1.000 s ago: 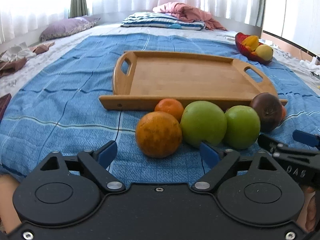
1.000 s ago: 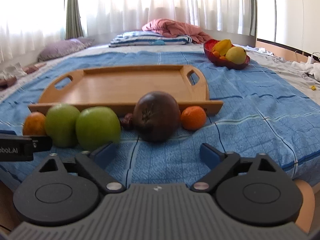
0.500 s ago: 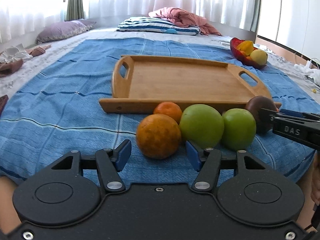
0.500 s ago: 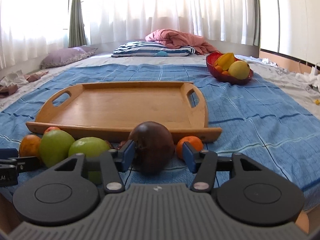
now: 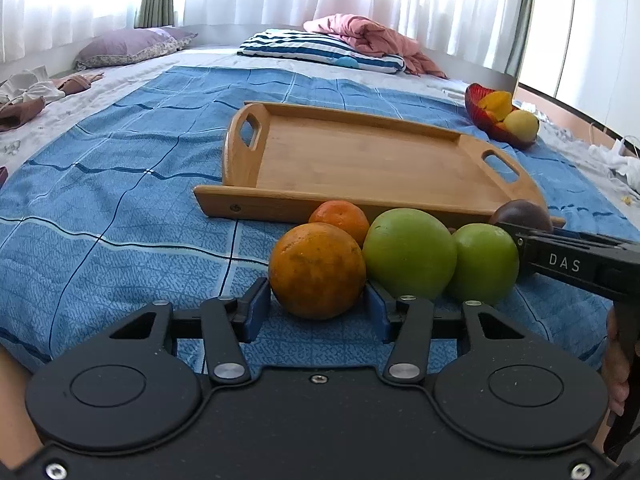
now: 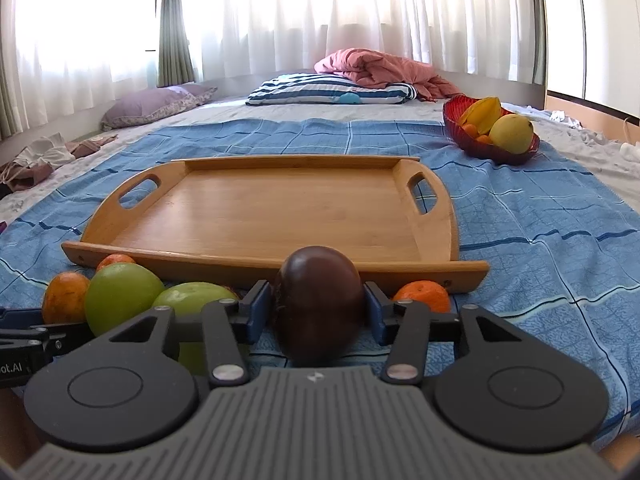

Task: Organize fruits
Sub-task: 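Close the left gripper on the large orange while the right gripper lifts the dark fruit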

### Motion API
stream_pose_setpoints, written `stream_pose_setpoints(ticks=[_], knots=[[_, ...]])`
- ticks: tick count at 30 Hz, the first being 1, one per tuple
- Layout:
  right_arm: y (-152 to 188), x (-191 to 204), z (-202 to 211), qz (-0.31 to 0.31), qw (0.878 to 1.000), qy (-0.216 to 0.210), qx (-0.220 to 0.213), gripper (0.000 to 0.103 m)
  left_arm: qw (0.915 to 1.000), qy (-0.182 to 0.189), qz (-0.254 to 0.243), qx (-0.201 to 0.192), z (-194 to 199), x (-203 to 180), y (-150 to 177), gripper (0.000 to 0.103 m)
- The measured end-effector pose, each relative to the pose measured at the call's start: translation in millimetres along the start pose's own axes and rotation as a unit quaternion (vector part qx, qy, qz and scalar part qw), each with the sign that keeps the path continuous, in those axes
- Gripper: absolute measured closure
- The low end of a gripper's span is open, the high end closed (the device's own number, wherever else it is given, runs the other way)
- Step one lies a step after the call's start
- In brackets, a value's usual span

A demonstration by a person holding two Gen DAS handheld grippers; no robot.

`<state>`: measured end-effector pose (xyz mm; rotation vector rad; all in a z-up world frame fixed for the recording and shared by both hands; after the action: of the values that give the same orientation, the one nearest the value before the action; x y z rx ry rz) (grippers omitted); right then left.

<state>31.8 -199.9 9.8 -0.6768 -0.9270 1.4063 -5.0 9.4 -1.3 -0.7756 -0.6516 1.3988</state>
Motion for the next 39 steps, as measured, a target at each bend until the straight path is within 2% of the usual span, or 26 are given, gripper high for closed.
stream_pose_setpoints(ticks=[3, 9, 12, 13, 14, 18, 20, 21, 25, 30, 34, 39], knots=[[-1, -2, 3, -0.011, 1.000, 0.000, -0.002, 0.051, 0.9999, -0.006, 0.009, -0.008, 5, 1, -2, 0.055], [-5, -7, 10, -0.031, 0.999, -0.007, -0.007, 0.051, 0.9983, -0.027, 0.007, -0.052, 22, 3, -14, 0.057], [-9, -10, 14, -0.041, 0.999, -0.012, -0.014, 0.052, 0.9975, -0.034, -0.002, -0.063, 21, 3, -24, 0.063], [-10, -10, 15, -0.042, 0.999, -0.012, -0.018, 0.052, 0.9973, -0.035, 0.000, -0.064, 19, 4, -26, 0.092], [-12, -11, 17, -0.043, 0.999, -0.012, -0.021, 0.052, 0.9972, -0.033, 0.000, -0.067, 17, 4, -28, 0.097], [-14, -12, 19, -0.042, 0.999, -0.005, -0.028, 0.052, 0.9968, -0.038, -0.025, -0.065, 8, 1, -27, 0.090], [-12, -12, 19, -0.043, 0.999, -0.002, -0.026, 0.052, 0.9944, -0.062, -0.024, -0.082, 10, 1, -19, 0.074], [-10, -13, 19, -0.044, 0.999, -0.002, -0.024, 0.052, 0.9936, -0.068, -0.025, -0.086, 11, 1, -17, 0.071], [-5, -17, 18, -0.053, 0.999, -0.001, -0.015, 0.052, 0.9935, -0.072, 0.002, -0.087, 16, 9, -11, 0.041], [-5, -17, 20, -0.053, 0.998, 0.000, -0.020, 0.055, 0.9954, -0.028, 0.044, -0.081, 20, 17, -1, 0.035], [-4, -16, 18, -0.045, 0.999, 0.003, -0.017, 0.055, 0.9965, -0.002, 0.047, -0.070, 19, 11, 5, 0.028], [-2, -12, 20, -0.032, 0.999, 0.006, -0.019, 0.055, 0.9974, 0.027, 0.052, -0.041, 14, -1, 14, 0.028]])
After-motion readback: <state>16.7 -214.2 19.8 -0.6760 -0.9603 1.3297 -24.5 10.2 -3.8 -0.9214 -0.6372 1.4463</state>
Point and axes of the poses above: each gripper's, at about its wrist camera, not at the fingertips, and z roughly against the way its jaws point, x to its left, y to its underside, the point moved 2 cm from there along -z, roughly the way its jaws point, and after that the axes turned 5 degrees about -z, right-handed, at the moved point
